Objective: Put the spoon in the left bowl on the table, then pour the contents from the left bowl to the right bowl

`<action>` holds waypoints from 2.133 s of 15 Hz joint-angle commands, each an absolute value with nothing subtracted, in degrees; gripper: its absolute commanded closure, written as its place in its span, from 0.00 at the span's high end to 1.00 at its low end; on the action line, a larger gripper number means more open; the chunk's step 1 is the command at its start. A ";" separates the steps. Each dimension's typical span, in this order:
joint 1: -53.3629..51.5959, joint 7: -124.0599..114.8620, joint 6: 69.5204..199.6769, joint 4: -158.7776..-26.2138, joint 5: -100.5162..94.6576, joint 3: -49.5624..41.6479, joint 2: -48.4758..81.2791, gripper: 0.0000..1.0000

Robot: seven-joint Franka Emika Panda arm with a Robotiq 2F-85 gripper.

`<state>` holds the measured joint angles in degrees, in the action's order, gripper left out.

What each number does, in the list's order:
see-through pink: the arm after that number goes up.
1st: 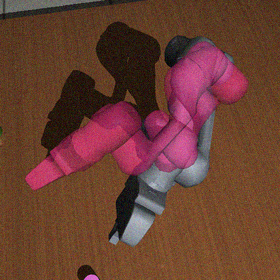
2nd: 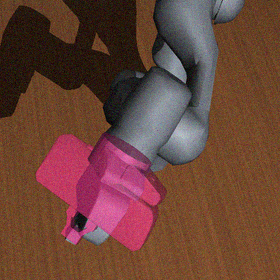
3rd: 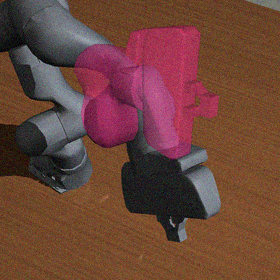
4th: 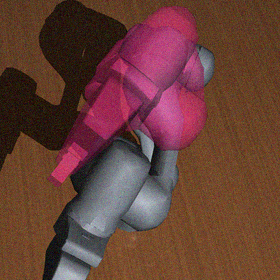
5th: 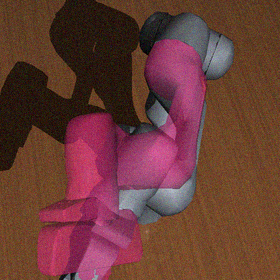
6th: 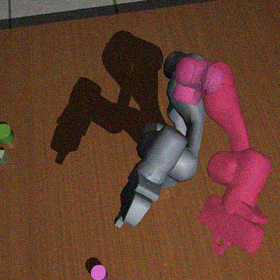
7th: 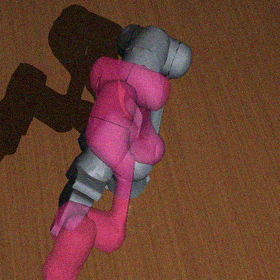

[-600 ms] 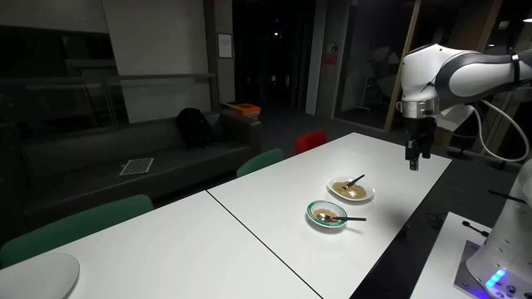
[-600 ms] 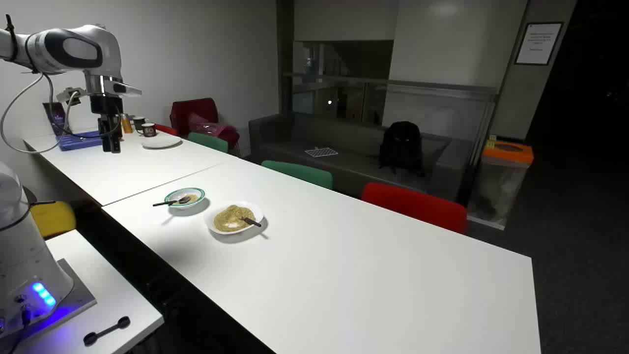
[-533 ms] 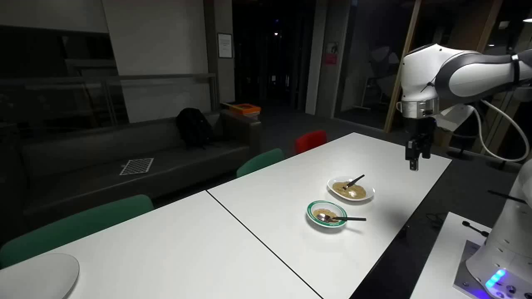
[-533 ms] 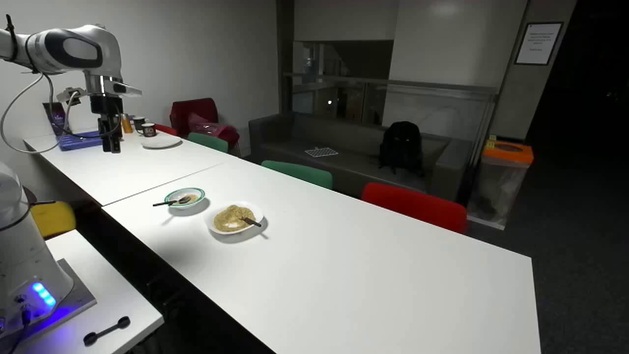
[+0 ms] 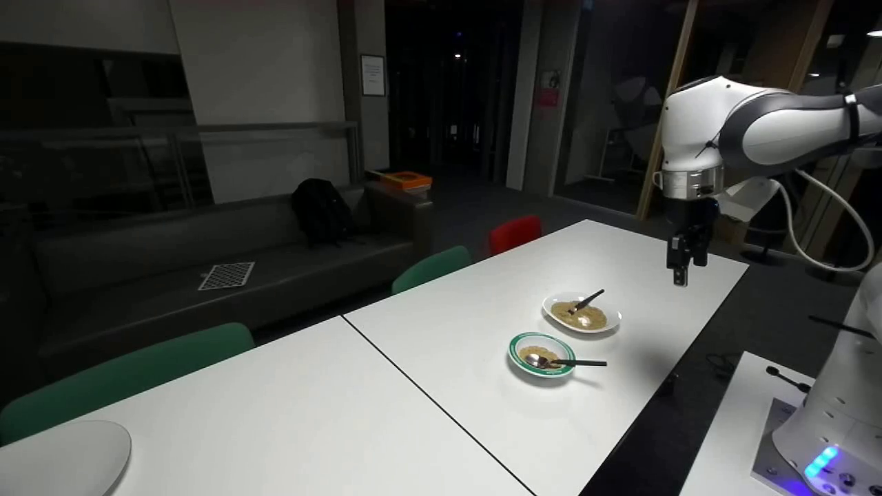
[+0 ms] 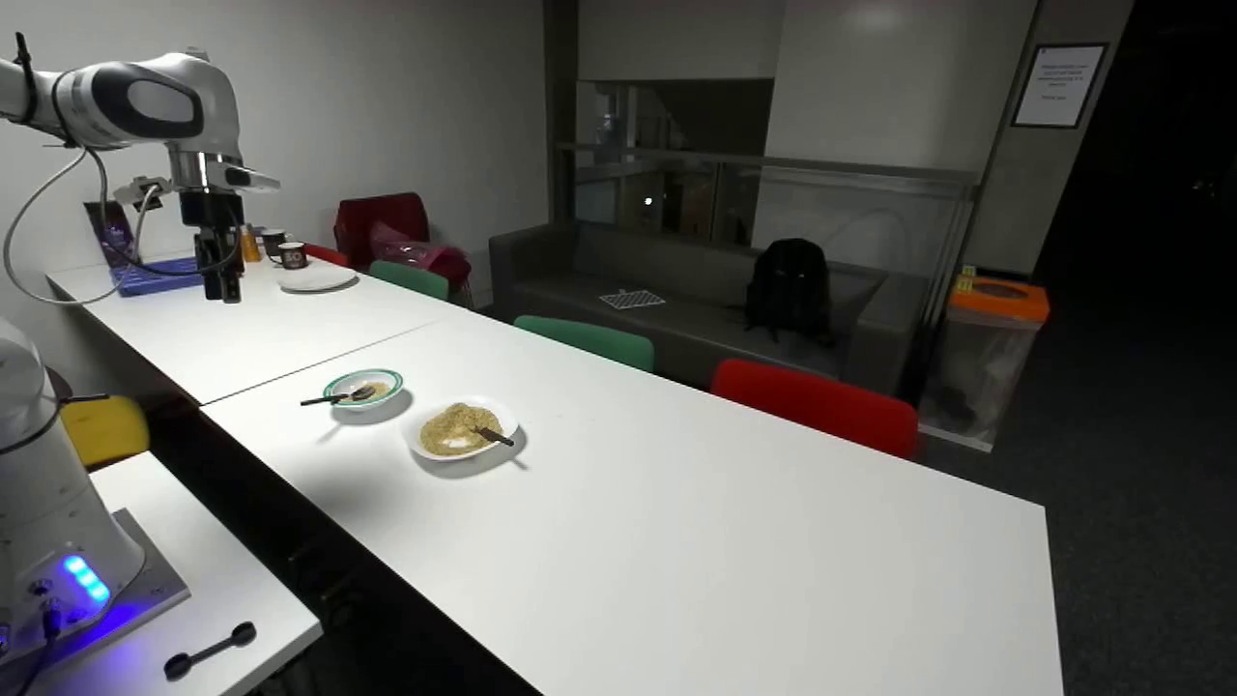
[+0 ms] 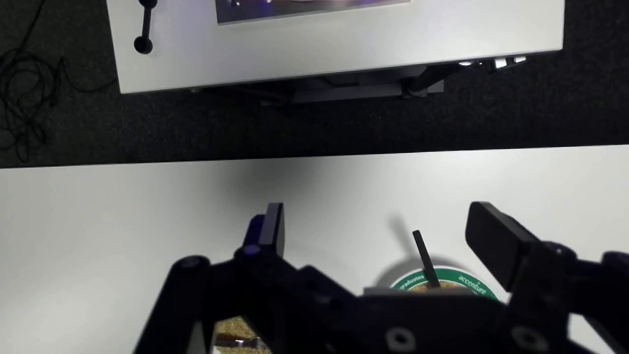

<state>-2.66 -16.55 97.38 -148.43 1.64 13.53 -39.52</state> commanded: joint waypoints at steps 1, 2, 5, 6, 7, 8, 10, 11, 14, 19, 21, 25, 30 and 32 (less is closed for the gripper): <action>-6.34 -15.46 103.82 -151.04 3.32 14.43 -36.47 1.00; -7.33 -14.97 105.46 -151.55 3.41 14.91 -35.23 1.00; -10.43 -12.28 109.23 -151.62 2.92 15.95 -28.63 1.00; -11.05 -11.40 109.14 -150.97 2.76 15.80 -26.77 1.00; -10.65 -14.15 107.66 -151.97 2.18 15.61 -30.65 1.00; -11.22 -13.63 108.28 -151.92 2.22 15.68 -28.96 1.00; -11.43 -13.06 108.61 -151.62 2.24 15.67 -26.91 1.00; -11.44 -12.92 108.61 -151.46 2.24 15.65 -26.56 1.00; -11.31 -13.86 110.34 -152.29 2.01 15.94 -26.79 1.00; -11.00 -11.45 119.53 -153.99 1.29 15.42 -22.34 1.00; -10.29 -11.89 124.06 -154.12 0.24 15.25 -19.31 1.00; -9.03 -12.49 130.15 -151.92 -1.11 14.04 -11.86 1.00; -8.93 -12.86 132.04 -147.34 -3.66 12.79 -4.78 1.00; -9.10 -13.03 131.53 -144.95 -4.49 12.57 -1.67 1.00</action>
